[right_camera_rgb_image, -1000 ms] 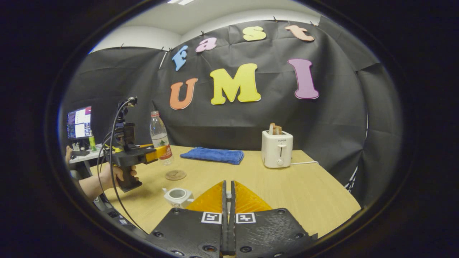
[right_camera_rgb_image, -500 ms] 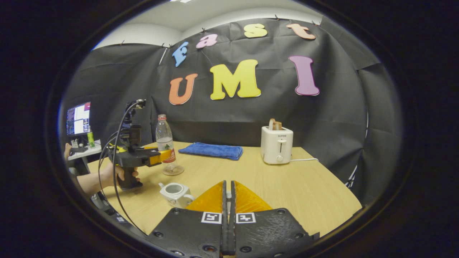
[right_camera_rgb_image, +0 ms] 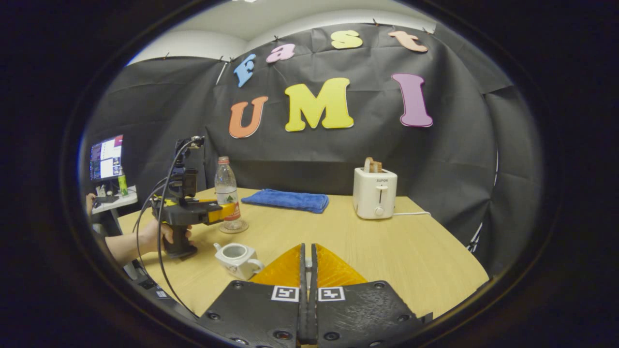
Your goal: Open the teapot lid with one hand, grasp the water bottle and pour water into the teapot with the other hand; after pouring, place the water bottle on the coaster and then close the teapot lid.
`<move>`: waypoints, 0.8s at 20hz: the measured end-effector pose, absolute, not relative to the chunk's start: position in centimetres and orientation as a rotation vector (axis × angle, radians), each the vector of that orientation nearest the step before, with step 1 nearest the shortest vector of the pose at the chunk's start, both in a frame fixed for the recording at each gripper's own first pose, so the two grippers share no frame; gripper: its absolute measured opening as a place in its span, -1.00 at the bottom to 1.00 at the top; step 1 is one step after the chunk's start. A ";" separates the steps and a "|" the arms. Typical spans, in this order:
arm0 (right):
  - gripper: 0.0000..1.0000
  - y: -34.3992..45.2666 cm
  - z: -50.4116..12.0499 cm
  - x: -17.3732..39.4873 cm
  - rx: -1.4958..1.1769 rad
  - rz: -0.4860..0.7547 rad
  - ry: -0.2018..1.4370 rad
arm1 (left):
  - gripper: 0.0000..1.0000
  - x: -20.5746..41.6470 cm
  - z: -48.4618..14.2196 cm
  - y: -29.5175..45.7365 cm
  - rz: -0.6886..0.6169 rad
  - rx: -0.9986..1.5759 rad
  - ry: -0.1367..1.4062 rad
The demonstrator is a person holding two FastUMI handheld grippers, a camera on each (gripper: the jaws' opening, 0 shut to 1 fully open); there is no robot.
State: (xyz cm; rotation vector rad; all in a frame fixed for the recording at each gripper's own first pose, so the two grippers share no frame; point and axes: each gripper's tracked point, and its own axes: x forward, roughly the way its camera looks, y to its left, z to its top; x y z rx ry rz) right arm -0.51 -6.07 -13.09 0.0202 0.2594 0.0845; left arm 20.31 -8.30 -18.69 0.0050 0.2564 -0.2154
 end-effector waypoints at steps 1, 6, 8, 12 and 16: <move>-1.00 -6.0 -13.1 -0.5 0.020 0.086 0.261 | 0.48 20.3 -18.5 -8.3 -0.217 0.006 0.253; -1.00 -5.6 -13.2 -0.5 0.017 0.092 0.264 | 0.53 20.1 -19.0 -8.4 -0.224 0.005 0.270; -1.00 -5.3 -13.1 -0.6 0.014 0.096 0.263 | 0.75 19.9 -18.7 -8.3 -0.224 0.000 0.272; -1.00 -4.5 -13.0 -0.5 0.008 0.106 0.263 | 0.98 19.5 -18.3 -7.9 -0.210 -0.001 0.261; -1.00 -1.8 -12.6 0.4 0.036 0.173 0.245 | 0.98 17.6 -17.7 -6.5 -0.179 -0.022 0.265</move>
